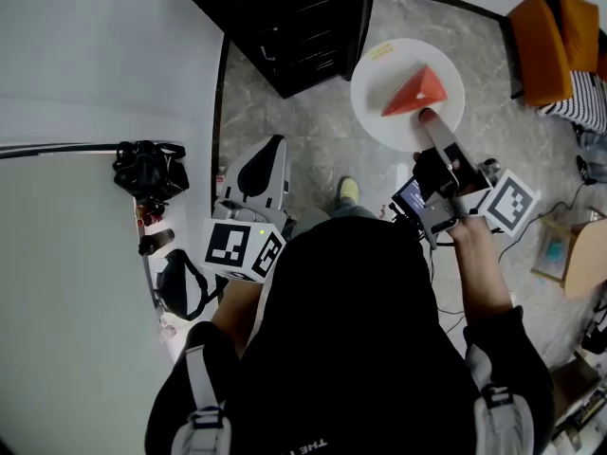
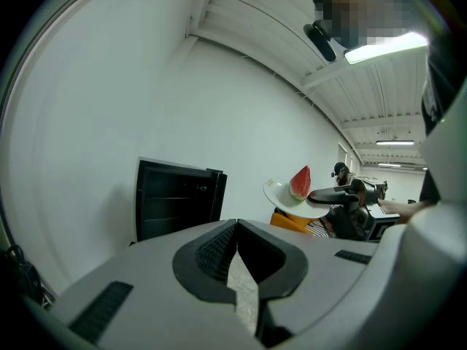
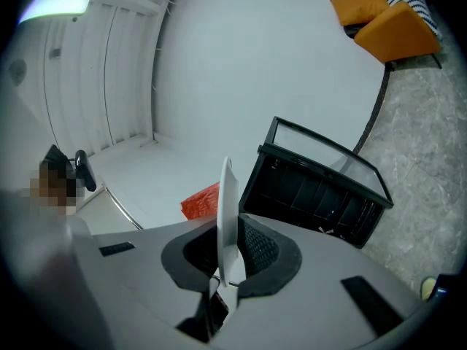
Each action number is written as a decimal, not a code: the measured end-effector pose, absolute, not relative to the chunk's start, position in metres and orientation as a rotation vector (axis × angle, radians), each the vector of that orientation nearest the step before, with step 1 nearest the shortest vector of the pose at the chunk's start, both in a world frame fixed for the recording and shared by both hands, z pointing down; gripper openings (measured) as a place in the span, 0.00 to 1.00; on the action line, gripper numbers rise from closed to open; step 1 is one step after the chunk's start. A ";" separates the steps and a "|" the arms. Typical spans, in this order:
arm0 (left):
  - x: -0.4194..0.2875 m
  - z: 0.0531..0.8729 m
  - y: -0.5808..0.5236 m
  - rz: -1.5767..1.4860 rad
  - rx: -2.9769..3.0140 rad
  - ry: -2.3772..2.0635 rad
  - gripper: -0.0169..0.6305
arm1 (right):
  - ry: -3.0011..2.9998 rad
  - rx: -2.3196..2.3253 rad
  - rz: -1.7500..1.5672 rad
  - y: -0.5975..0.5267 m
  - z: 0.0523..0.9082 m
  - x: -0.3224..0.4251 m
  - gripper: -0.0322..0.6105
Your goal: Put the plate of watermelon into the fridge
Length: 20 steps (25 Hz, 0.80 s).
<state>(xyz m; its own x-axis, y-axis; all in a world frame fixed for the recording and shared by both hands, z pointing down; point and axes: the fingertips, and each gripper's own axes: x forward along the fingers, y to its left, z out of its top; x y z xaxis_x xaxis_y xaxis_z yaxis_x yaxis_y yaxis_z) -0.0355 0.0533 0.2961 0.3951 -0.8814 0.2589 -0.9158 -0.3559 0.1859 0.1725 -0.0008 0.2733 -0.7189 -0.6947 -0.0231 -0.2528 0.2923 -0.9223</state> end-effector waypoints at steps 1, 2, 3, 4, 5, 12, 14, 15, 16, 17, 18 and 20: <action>-0.036 0.295 0.053 0.163 2.358 -1.573 0.05 | 2.144 -0.847 -1.416 -0.001 0.274 0.173 0.10; -0.035 0.295 0.053 0.163 2.357 -1.575 0.05 | 2.143 -0.845 -1.417 -0.001 0.274 0.172 0.10; -0.035 0.294 0.054 0.165 2.357 -1.577 0.05 | 2.143 -0.842 -1.418 -0.001 0.274 0.172 0.10; -0.035 0.293 0.053 0.168 2.359 -1.578 0.05 | 2.144 -0.839 -1.418 -0.001 0.273 0.172 0.10; -0.035 0.293 0.053 0.171 2.362 -1.580 0.05 | 2.145 -0.834 -1.416 -0.001 0.273 0.172 0.10; -0.035 0.291 0.051 0.170 2.366 -1.595 0.05 | 2.156 -0.814 -1.412 -0.001 0.272 0.171 0.10; -0.034 0.291 0.051 0.171 2.367 -1.597 0.05 | 2.162 -0.807 -1.412 -0.001 0.272 0.170 0.10; -0.034 0.290 0.051 0.170 2.367 -1.598 0.05 | 2.164 -0.802 -1.412 -0.001 0.272 0.170 0.10; -0.033 0.290 0.051 0.169 2.366 -1.601 0.05 | 2.164 -0.797 -1.413 -0.001 0.272 0.170 0.10; -0.032 0.290 0.051 0.168 2.365 -1.603 0.05 | 2.165 -0.794 -1.415 -0.001 0.272 0.170 0.10; -0.032 0.290 0.051 0.166 2.365 -1.605 0.05 | 2.166 -0.790 -1.414 -0.001 0.272 0.170 0.10; -0.031 0.290 0.052 0.159 2.364 -1.609 0.05 | 2.169 -0.785 -1.408 -0.001 0.272 0.170 0.10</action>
